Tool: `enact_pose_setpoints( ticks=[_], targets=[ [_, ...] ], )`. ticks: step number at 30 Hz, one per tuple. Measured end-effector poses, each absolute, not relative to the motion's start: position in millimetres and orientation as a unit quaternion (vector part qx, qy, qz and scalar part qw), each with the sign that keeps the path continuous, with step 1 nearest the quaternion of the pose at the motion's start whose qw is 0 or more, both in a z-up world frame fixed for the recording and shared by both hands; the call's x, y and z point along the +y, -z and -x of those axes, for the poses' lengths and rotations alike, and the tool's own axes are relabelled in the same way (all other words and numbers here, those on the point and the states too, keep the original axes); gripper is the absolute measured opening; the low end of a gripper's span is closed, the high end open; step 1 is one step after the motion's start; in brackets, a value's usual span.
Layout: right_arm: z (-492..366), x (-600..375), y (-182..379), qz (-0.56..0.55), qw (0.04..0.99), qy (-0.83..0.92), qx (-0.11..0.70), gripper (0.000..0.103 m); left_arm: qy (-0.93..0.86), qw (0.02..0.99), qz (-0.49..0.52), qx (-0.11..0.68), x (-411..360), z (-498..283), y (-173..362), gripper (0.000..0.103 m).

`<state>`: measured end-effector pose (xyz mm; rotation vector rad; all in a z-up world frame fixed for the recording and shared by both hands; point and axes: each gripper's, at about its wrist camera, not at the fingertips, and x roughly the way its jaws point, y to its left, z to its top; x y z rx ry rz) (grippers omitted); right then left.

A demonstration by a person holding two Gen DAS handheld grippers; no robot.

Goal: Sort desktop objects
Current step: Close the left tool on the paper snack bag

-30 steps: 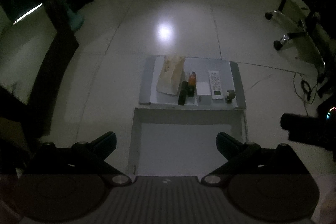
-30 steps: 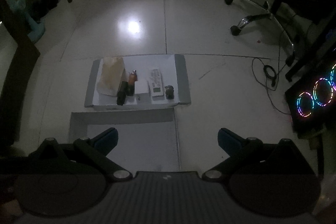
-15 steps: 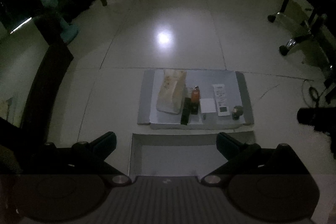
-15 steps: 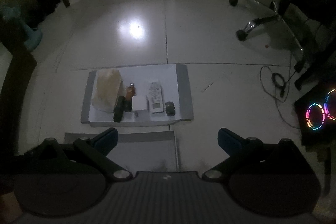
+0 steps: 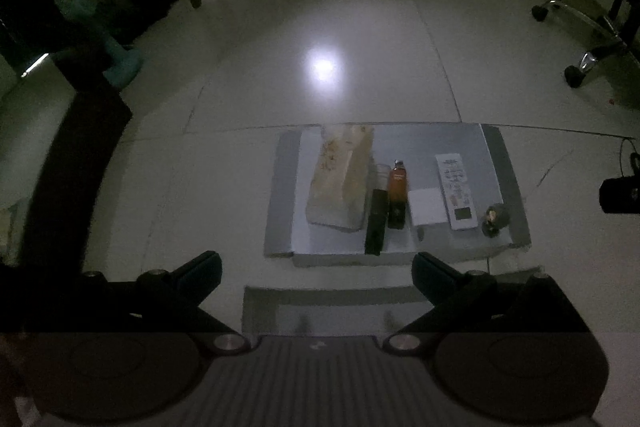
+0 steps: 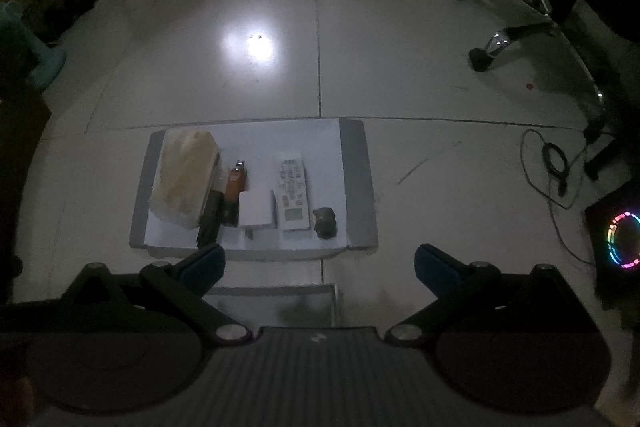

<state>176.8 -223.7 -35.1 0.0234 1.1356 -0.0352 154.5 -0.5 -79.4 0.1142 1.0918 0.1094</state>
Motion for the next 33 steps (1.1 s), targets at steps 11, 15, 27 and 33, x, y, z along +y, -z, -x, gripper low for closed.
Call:
enact_pose_setpoints(
  ticks=[11,15,27,33],
  targets=[
    [-212,-222,95,-0.008,0.852,-0.007,0.524,0.103,-0.072,0.845,0.004,0.529,18,-197,128,0.103],
    [-225,-221,114,-0.019,0.850,-0.009,0.526,0.103,-0.077,0.843,0.004,0.532,25,-205,143,0.103],
    [-249,-216,151,-0.030,0.856,-0.014,0.517,0.103,-0.148,0.814,0.147,0.542,67,-239,185,0.103],
    [-260,-208,163,-0.032,0.860,-0.029,0.509,0.103,-0.166,0.805,0.175,0.542,69,-249,205,0.098]
  ],
)
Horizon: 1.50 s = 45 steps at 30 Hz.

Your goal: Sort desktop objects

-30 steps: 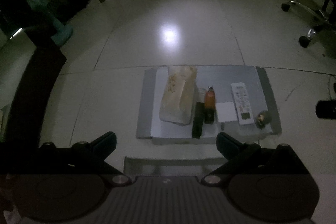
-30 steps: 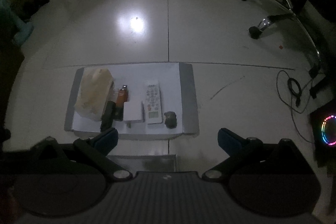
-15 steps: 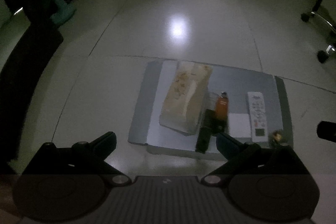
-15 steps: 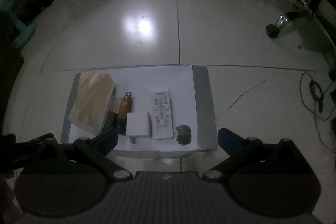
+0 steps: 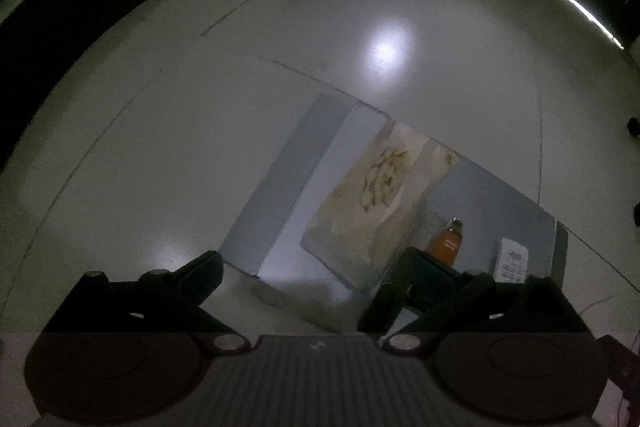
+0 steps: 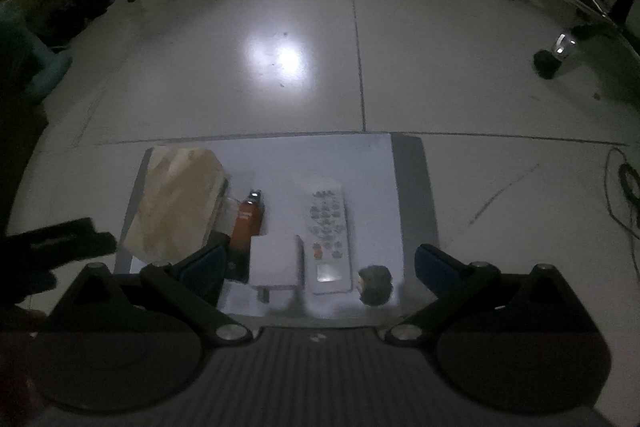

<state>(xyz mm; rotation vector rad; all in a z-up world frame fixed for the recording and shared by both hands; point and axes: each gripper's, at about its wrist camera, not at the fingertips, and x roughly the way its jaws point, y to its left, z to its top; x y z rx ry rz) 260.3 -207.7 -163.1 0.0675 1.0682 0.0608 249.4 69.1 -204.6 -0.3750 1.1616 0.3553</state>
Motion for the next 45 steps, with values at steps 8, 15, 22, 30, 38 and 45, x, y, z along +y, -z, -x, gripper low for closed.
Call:
enact_pose_setpoints(
  ticks=[8,15,22,30,38,45],
  targets=[
    [-267,-199,176,-0.031,0.857,-0.050,0.511,0.103,-0.207,0.768,0.256,0.549,82,-263,233,0.079],
    [-267,-213,179,-0.048,0.852,-0.038,0.521,0.103,-0.238,0.741,0.309,0.547,92,-266,255,0.076],
    [-267,-212,184,-0.037,0.844,-0.029,0.534,0.103,-0.218,0.743,0.310,0.551,92,-269,262,0.057],
    [-267,-200,192,0.011,0.839,-0.035,0.543,0.097,-0.189,0.747,0.302,0.561,97,-268,258,0.009],
    [-286,-176,191,0.031,0.845,-0.092,0.526,0.095,-0.154,0.746,0.276,0.586,117,-264,254,0.006],
    [-304,-130,213,0.072,0.830,-0.201,0.516,0.086,-0.115,0.748,0.248,0.605,142,-265,253,0.006]
  ],
)
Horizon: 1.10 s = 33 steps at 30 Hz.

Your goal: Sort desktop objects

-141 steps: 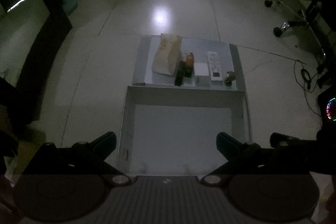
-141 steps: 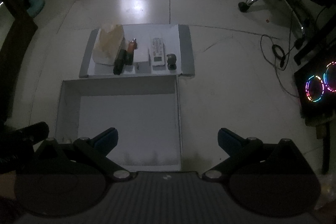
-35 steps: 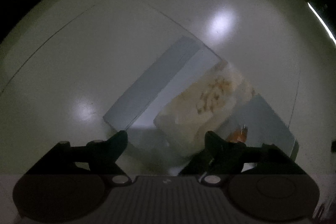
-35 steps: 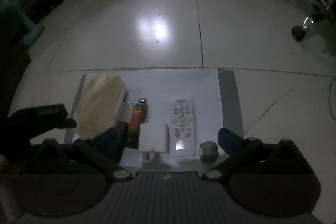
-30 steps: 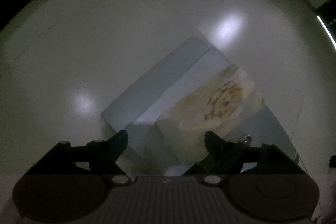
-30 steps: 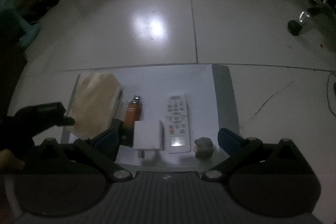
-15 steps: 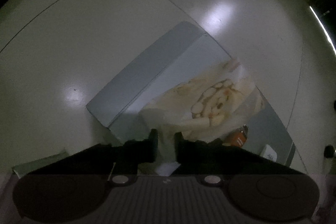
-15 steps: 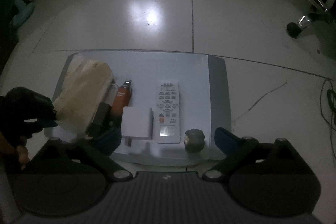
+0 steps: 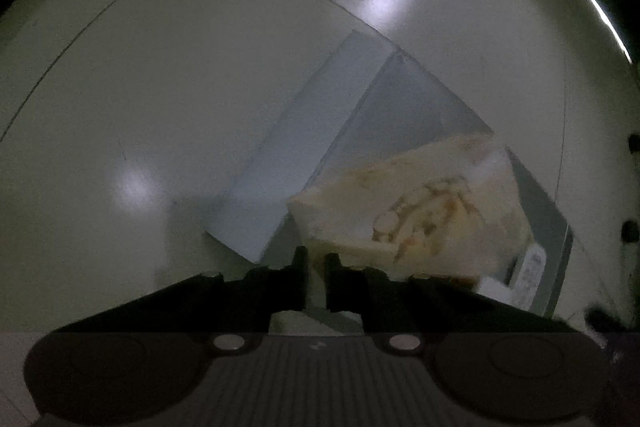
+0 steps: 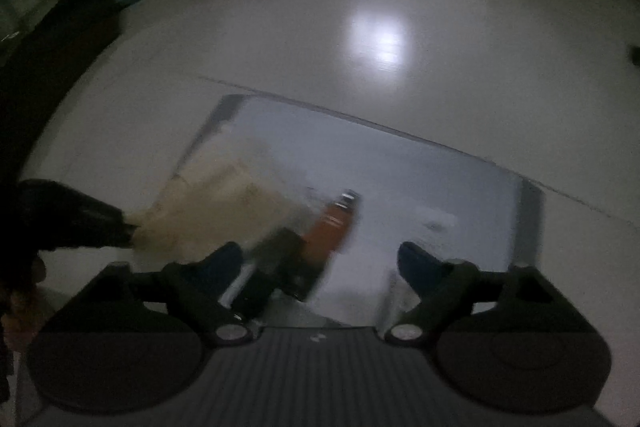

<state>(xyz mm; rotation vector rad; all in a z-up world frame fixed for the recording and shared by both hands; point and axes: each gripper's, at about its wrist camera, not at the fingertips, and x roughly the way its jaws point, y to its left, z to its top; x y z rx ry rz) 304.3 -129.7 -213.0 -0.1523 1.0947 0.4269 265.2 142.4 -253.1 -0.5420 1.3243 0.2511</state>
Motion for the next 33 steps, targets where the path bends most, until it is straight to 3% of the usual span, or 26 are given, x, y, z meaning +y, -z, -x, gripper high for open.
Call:
enact_pose_setpoints(
  ticks=[10,12,14,18,19,33],
  targets=[
    [-311,-91,224,0.120,0.845,-0.224,0.470,0.086,-0.068,0.753,0.218,0.617,150,-266,252,0.006],
    [-311,-85,226,0.138,0.846,-0.223,0.463,0.079,-0.066,0.753,0.218,0.617,151,-266,251,0.006],
    [-314,-81,233,0.146,0.839,-0.217,0.476,0.060,-0.064,0.754,0.219,0.616,151,-259,255,0.006],
    [-318,-83,244,0.123,0.831,-0.228,0.492,0.041,-0.057,0.754,0.221,0.616,148,-261,258,0.006],
    [-317,-84,243,0.125,0.832,-0.231,0.488,0.033,-0.056,0.755,0.219,0.615,144,-268,261,0.006],
    [-305,-105,236,0.096,0.842,-0.256,0.466,0.009,-0.043,0.777,0.216,0.590,142,-283,261,0.006]
  ],
)
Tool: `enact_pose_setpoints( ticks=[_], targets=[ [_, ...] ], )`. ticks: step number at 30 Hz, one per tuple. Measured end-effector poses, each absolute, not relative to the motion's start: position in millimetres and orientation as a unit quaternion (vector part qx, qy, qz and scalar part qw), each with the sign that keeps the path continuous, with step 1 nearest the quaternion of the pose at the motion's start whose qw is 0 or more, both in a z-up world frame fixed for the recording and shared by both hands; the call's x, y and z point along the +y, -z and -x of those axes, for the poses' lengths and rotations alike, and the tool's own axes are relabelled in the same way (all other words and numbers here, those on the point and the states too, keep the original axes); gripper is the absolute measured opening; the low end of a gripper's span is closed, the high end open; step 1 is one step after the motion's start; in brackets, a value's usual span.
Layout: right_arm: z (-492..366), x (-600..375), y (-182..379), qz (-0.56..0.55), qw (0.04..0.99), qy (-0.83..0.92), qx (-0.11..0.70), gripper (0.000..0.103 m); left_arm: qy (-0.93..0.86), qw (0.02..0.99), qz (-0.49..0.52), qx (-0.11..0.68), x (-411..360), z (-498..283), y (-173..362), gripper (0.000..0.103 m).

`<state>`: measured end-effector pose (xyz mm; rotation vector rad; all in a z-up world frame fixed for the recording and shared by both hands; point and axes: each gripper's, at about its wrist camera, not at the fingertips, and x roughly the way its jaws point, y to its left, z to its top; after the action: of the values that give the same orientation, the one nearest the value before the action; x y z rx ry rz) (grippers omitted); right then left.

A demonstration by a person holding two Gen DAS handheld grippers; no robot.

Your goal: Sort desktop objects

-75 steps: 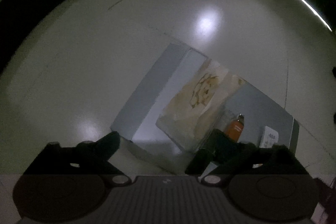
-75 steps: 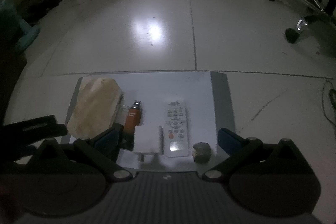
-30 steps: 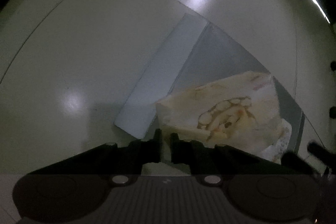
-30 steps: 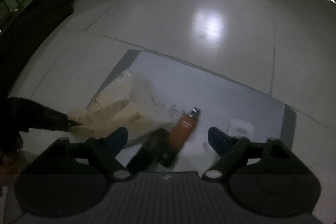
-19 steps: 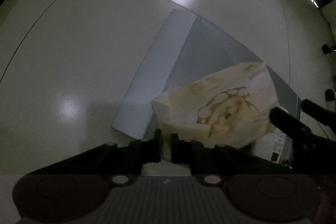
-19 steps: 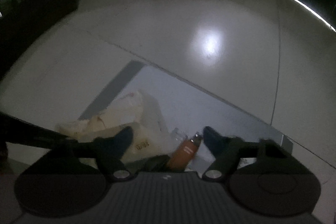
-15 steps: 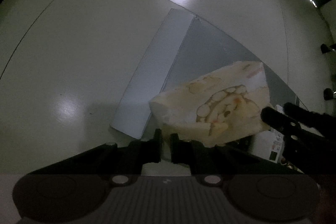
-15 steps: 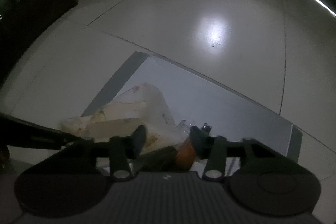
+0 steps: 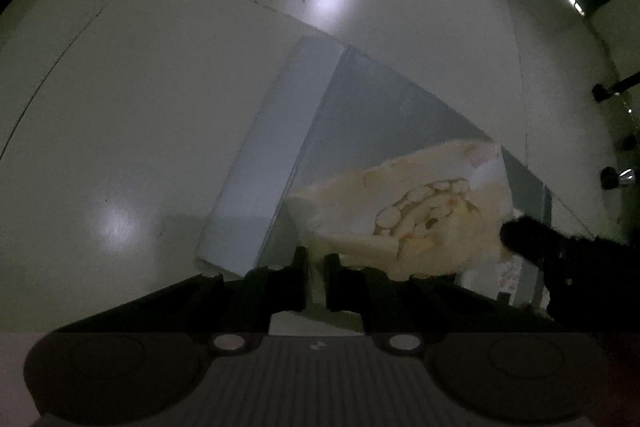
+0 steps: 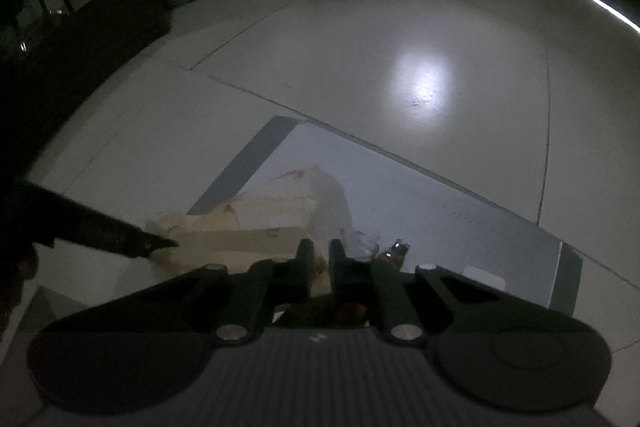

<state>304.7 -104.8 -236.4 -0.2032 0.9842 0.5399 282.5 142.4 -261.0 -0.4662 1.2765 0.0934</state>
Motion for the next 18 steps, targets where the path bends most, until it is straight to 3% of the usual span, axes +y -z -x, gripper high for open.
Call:
enact_pose_setpoints(
  ticks=[9,18],
  targets=[
    [-296,-112,236,0.082,0.843,-0.250,0.470,0.006,-0.042,0.789,0.194,0.581,133,-287,275,0.006],
    [-289,-123,218,0.055,0.856,-0.238,0.455,0.005,-0.029,0.803,0.187,0.565,133,-276,245,0.006]
  ],
)
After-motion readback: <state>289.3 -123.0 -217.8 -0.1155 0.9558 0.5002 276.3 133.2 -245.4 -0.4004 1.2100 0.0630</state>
